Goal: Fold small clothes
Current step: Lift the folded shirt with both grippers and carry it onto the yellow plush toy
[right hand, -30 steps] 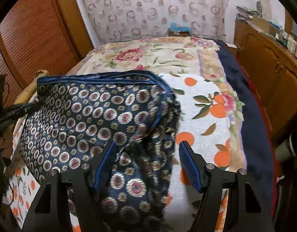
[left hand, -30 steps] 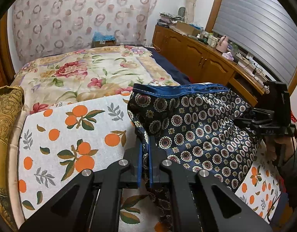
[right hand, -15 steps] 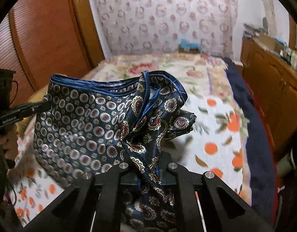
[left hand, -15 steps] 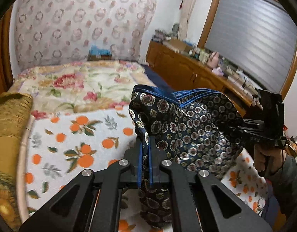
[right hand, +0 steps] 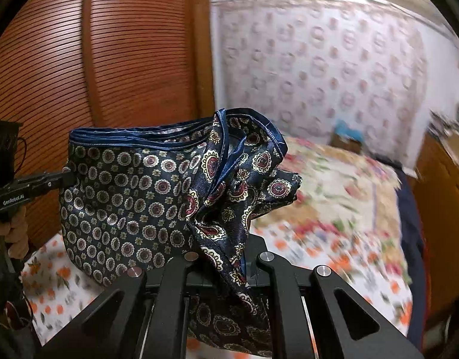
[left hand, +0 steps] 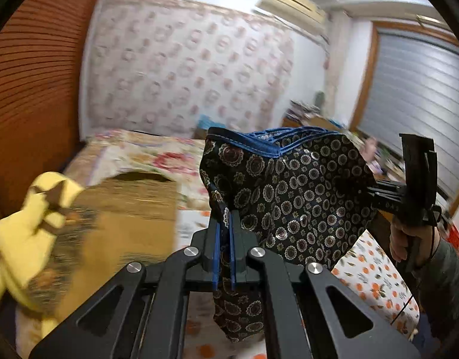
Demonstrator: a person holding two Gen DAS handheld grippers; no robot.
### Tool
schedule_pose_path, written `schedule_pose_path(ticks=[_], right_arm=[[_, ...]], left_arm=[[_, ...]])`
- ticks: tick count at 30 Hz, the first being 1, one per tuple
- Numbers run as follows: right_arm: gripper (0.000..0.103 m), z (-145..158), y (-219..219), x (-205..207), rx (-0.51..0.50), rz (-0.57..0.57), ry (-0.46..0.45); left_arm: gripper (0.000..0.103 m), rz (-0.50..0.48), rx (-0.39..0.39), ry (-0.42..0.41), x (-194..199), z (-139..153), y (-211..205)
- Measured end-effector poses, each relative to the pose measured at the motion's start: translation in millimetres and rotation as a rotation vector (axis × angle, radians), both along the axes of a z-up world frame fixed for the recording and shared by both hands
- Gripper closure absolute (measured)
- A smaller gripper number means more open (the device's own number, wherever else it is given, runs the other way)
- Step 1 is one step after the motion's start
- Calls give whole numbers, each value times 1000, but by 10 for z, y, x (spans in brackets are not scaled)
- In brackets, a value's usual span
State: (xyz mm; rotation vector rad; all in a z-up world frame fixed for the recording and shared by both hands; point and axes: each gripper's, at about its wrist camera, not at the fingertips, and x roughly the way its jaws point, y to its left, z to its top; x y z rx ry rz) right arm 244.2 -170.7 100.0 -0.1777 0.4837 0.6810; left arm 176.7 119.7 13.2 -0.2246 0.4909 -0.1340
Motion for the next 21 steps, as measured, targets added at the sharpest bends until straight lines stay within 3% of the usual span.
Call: schedule_pose_path(ticks=[5, 13, 21], right_arm=[[94, 148, 697, 359, -49, 119, -43], [94, 145, 1784, 1116, -160, 261, -67], [92, 38, 2322, 1578, -239, 338, -57]], left_arm=[[97, 123, -21, 5, -142, -142, 476], [97, 232, -80, 39, -358, -453, 947], [97, 285, -89, 85, -461, -677, 1074]])
